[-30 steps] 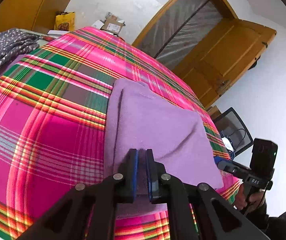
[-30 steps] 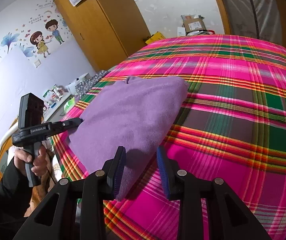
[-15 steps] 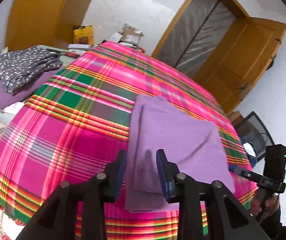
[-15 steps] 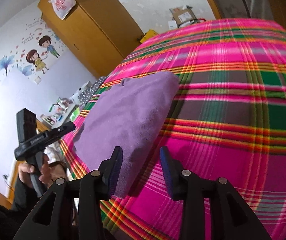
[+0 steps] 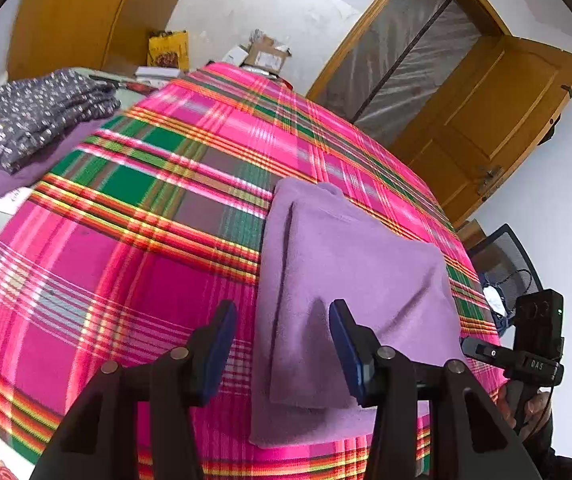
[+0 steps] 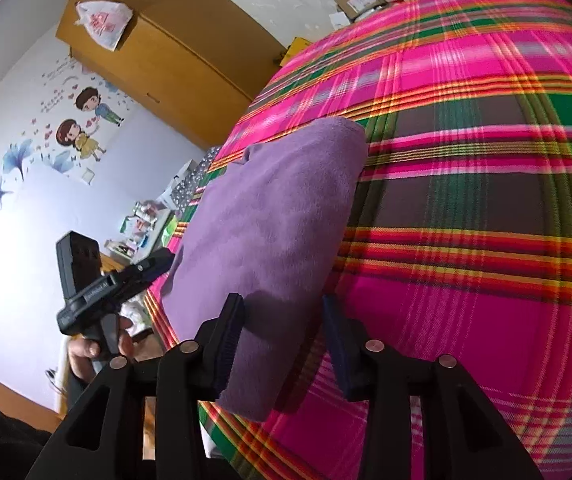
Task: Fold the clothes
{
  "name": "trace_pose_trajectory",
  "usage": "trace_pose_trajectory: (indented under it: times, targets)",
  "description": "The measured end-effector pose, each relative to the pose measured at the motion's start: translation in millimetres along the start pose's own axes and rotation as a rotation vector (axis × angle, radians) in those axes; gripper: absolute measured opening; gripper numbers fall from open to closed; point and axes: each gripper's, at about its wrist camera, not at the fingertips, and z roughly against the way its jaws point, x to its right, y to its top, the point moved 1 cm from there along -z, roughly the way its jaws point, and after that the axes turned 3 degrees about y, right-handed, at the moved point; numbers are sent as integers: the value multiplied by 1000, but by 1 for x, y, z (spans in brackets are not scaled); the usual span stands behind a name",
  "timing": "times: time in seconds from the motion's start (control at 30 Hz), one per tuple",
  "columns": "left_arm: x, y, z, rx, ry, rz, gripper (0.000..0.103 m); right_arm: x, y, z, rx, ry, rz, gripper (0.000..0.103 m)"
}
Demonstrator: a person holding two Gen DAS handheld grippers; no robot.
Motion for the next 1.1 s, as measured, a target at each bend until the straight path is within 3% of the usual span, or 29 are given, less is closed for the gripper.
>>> trace_pose_trajectory:
  times: [0.03, 0.43, 0.67, 0.9, 1.1]
  targets:
    - [-2, 0, -3, -11, -7, 4, 49, 1, 1, -1, -1, 6, -13, 59]
    - [-13, 6, -14, -50, -137, 56, 48, 1, 10, -12, -4, 24, -30, 59]
    - [-20, 10, -23, -77, -215, 92, 39, 3, 17, -19, -2, 24, -25, 59]
    - [-25, 11, -28, -97, -241, 103, 29, 3, 24, -26, 1, 28, -27, 59]
    - [-31, 7, -27, -108, -275, 123, 24, -3, 30, -27, -18, 40, -39, 53]
